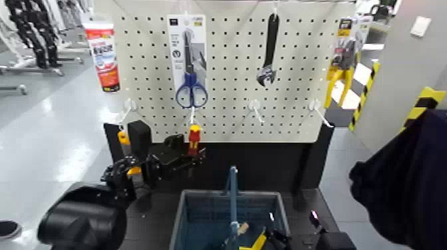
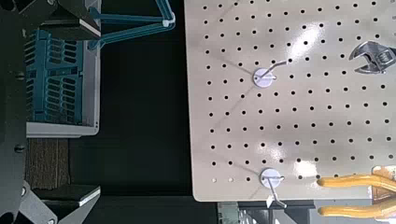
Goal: Put the red screwdriver into the crate.
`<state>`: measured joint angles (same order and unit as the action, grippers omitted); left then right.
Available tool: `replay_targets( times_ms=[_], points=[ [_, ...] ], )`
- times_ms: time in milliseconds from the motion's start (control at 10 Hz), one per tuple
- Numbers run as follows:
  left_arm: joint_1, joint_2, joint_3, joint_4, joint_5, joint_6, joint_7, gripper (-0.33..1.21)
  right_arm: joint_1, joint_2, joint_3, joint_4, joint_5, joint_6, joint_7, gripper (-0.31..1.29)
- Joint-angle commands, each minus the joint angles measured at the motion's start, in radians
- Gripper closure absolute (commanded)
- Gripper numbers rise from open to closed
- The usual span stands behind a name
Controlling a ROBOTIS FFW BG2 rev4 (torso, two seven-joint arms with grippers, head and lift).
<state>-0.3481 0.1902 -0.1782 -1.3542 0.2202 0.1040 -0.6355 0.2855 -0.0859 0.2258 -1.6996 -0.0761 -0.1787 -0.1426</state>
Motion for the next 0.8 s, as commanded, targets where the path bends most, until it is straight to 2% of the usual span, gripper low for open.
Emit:
replay_targets(
  times_ms=[100, 200, 300, 400, 800],
  points=[
    [-0.031, -0.001, -0.015, 0.046, 0.011, -0.017, -0.013, 0.57, -0.002, 0.0, 0.001, 0.001, -0.002, 0.001, 0.0, 0.14],
    [-0.034, -0.001, -0.017, 0.052, 0.016, -0.014, -0.016, 0.75, -0.002, 0.0, 0.001, 0.001, -0.002, 0.001, 0.0, 0.14],
    [-0.037, -0.001, -0.021, 0.052, 0.016, -0.009, -0.016, 1.06, -0.002, 0.0, 0.003, 0.001, -0.004, 0.001, 0.001, 0.14],
    [-0.037, -0.003, -0.023, 0.052, 0.014, -0.009, -0.015, 1.15, -0.002, 0.0, 0.003, 0.001, -0.004, 0.001, 0.001, 0.14],
    [-0.034, -0.003, -0.024, 0.043, 0.011, -0.01, -0.013, 1.2, -0.002, 0.0, 0.004, 0.001, -0.005, 0.004, 0.003, 0.14]
  ],
)
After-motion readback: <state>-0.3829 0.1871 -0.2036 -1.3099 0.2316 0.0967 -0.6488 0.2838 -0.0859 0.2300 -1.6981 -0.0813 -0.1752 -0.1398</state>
